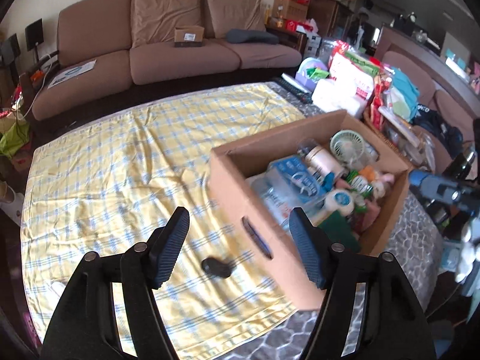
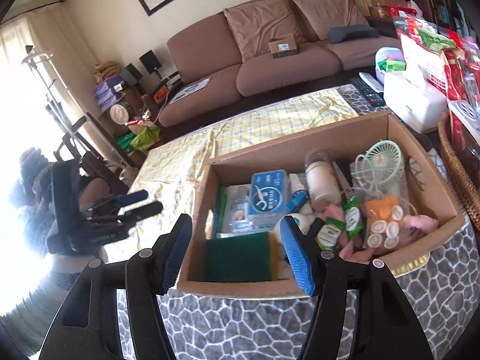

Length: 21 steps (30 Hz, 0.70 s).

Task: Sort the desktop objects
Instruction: 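Grasp the black case on the cloth with the left gripper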

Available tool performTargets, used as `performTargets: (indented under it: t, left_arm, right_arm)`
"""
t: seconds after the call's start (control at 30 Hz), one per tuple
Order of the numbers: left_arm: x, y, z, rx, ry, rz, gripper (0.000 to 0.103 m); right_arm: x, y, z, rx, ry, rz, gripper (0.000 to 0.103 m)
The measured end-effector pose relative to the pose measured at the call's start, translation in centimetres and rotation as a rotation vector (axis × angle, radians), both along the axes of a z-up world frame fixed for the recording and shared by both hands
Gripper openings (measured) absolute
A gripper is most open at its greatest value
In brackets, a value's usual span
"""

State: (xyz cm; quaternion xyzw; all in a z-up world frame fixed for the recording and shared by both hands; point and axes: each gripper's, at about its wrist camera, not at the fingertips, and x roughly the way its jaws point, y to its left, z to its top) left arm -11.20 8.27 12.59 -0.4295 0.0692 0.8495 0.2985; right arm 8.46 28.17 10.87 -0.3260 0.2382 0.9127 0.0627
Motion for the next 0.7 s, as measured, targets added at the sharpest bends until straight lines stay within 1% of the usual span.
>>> performTargets:
  t: [0.07, 0.2, 0.3, 0.43, 0.47, 0.5, 0.53, 0.57, 0.6, 0.7]
  left_arm:
    - [0.2, -1.2, -2.1, -0.019, -0.017, 0.005, 0.064]
    - [1.1, -1.2, -5.5, -0.053, 0.013, -0.040, 0.065]
    - [1.2, -0.2, -7.2, -0.092, 0.058, -0.074, 0.065]
    - [1.0, 0.8, -8.8, -0.113, 0.069, -0.136, 0.066]
    - [1.0, 1.1, -9.3, -0.127, 0.072, -0.151, 0.063]
    - [1.0, 1.4, -9.7, -0.143, 0.073, -0.165, 0.056]
    - [1.0, 1.7, -10.2, -0.161, 0.070, -0.182, 0.033]
    - [1.0, 2.0, -10.5, -0.177, 0.073, -0.194, 0.033]
    - [1.1, 2.1, -10.6, -0.177, 0.084, -0.203, 0.033]
    - [1.2, 1.6, -10.0, -0.128, 0.080, -0.209, 0.033]
  right_arm:
    - [-0.8, -1.6, 0.2, -0.001, 0.009, 0.023, 0.064]
    - [-2.4, -4.4, 0.1, -0.002, 0.005, 0.072, 0.064]
    - [-3.1, -5.8, -0.2, 0.008, -0.006, 0.094, 0.064]
    - [-3.6, -6.3, -0.9, 0.008, -0.022, 0.100, 0.064]
    - [-3.9, -6.3, -1.1, 0.011, -0.027, 0.097, 0.064]
    - [-4.0, -6.2, -1.3, 0.012, -0.032, 0.096, 0.064]
    - [-4.2, -6.2, -1.5, 0.012, -0.036, 0.094, 0.064]
    - [-4.4, -6.2, -1.7, 0.008, -0.039, 0.093, 0.064]
    - [-4.6, -6.2, -1.9, 0.003, -0.040, 0.091, 0.064]
    - [-5.0, -6.3, -2.2, -0.006, -0.040, 0.091, 0.064]
